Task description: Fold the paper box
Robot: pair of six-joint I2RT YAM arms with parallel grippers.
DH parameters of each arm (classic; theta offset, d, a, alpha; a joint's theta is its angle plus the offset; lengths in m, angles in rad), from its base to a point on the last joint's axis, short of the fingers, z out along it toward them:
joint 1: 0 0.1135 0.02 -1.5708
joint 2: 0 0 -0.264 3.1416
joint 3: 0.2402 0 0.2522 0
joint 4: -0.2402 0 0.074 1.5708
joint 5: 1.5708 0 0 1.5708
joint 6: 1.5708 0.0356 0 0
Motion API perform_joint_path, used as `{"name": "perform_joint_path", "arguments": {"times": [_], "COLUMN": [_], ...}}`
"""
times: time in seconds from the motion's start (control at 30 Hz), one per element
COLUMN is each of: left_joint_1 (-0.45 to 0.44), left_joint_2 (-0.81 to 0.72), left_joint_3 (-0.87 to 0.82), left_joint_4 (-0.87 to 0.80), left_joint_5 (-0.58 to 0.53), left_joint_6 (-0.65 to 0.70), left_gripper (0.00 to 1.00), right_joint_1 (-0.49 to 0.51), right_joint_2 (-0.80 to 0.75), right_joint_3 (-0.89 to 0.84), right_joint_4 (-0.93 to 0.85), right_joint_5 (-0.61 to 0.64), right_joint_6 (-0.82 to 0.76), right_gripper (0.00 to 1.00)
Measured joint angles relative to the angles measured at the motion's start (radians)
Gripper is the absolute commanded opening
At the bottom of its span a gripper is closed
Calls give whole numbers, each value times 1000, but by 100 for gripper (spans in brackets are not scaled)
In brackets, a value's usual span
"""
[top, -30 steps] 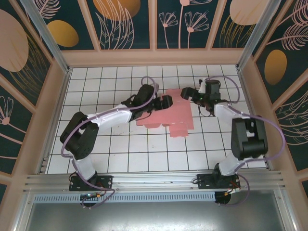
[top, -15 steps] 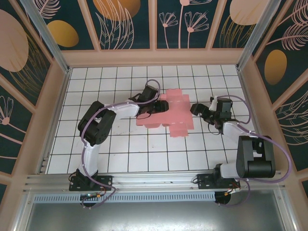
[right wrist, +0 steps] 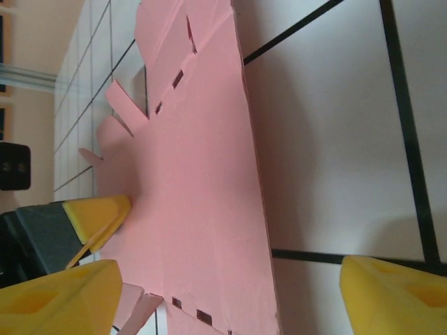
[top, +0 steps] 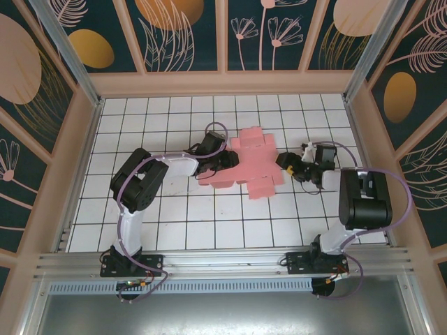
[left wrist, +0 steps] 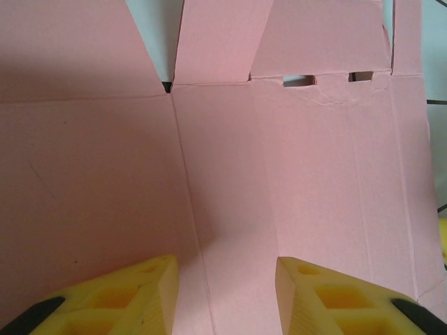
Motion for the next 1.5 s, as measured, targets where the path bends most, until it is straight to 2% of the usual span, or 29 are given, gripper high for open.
{"name": "perform_joint_path", "arguments": {"times": [0.1,0.3,0.37,0.47,0.53,0.6,0.77,0.83,0.97,1.0,1.3,1.43,1.5], "left_joint_1": [0,1,1,1,1,1,2,2,3,3,3,3,3], "left_joint_2": [-1,-4,-6,-7,-8,-8,-8,-8,-16,-18,-76,-146,-183], "left_joint_3": [-5,-16,-20,-24,-25,-25,-26,-27,-36,-41,-77,-78,-78], "left_joint_4": [8,26,30,37,37,37,38,38,38,41,5,-29,-33], "left_joint_5": [0,4,4,4,5,5,8,8,16,19,31,18,9], "left_joint_6": [0,0,0,0,0,0,1,0,0,0,0,3,6], "left_gripper": [41,41,41,41,41,41,41,41,41,42,47,57,58], "right_joint_1": [-3,2,3,3,5,7,18,20,23,26,77,111,129], "right_joint_2": [52,136,142,143,145,151,185,196,209,209,158,138,135], "right_joint_3": [20,56,59,64,73,87,134,146,158,158,165,215,241], "right_joint_4": [45,104,111,112,111,110,105,103,94,85,-56,-145,-182], "right_joint_5": [-53,-124,-130,-132,-132,-130,-124,-124,-122,-117,14,89,130], "right_joint_6": [9,31,27,26,22,18,2,-4,-9,-10,-113,-175,-200], "right_gripper": [69,44,33,24,24,29,27,24,2,0,0,0,0]}}
